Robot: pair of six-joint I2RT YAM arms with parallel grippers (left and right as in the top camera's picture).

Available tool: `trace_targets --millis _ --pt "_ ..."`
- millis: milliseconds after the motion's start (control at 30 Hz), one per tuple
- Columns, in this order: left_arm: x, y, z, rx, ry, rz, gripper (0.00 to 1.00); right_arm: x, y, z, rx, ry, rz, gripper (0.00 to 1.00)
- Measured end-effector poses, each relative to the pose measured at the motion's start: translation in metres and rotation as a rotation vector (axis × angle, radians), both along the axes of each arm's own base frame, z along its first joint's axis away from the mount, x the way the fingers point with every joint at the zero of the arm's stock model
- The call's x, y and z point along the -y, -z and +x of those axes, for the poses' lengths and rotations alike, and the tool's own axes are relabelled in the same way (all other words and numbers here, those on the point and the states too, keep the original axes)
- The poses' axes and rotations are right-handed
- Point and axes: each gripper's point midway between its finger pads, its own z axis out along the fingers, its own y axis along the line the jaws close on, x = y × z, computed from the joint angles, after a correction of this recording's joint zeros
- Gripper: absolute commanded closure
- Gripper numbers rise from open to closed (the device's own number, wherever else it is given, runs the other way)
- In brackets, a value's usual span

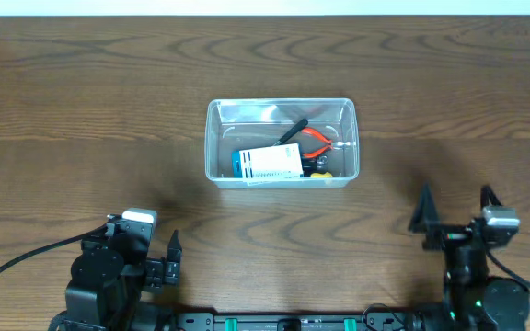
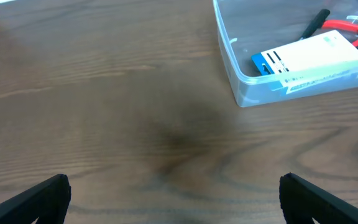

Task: Pack container

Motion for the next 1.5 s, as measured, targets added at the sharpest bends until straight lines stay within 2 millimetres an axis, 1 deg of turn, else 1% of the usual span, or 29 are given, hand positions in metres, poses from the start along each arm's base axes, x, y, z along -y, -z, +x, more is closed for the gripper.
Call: trace_targets --millis 67,133,200,233,267,333,400,567,1500 --pt "0.000 0.000 0.000 0.000 0.000 0.000 0.02 -0.002 -0.002 0.007 0.077 -0.005 -0.031 0.01" --pt "0.000 0.000 0.000 0.000 -0.001 0.000 0.02 -0.004 0.011 0.014 0.093 -0.008 -0.065 0.01" --pt "0.000 0.000 0.000 0.000 0.000 0.000 0.02 -0.005 0.030 0.020 0.076 -0.007 -0.092 0.01" --pt "0.000 0.000 0.000 0.000 0.000 0.000 0.02 -0.005 0.045 0.023 0.051 -0.008 -0.107 0.01" --pt "0.000 0.000 0.000 0.000 0.000 0.000 0.02 -0.005 0.052 0.024 0.034 -0.008 -0.112 0.01" --pt "0.000 0.000 0.000 0.000 0.000 0.000 0.02 -0.005 0.080 0.027 -0.051 -0.012 -0.131 0.01" --pt "0.000 0.000 0.000 0.000 0.000 0.000 0.02 -0.005 0.101 0.027 -0.126 -0.019 -0.150 0.01" --pt "0.000 0.000 0.000 -0.001 0.000 0.000 0.02 -0.008 0.101 0.027 -0.124 -0.032 -0.182 0.01" --pt "0.000 0.000 0.000 -0.001 0.000 0.000 0.02 -0.009 0.101 0.027 -0.124 -0.041 -0.178 0.01"
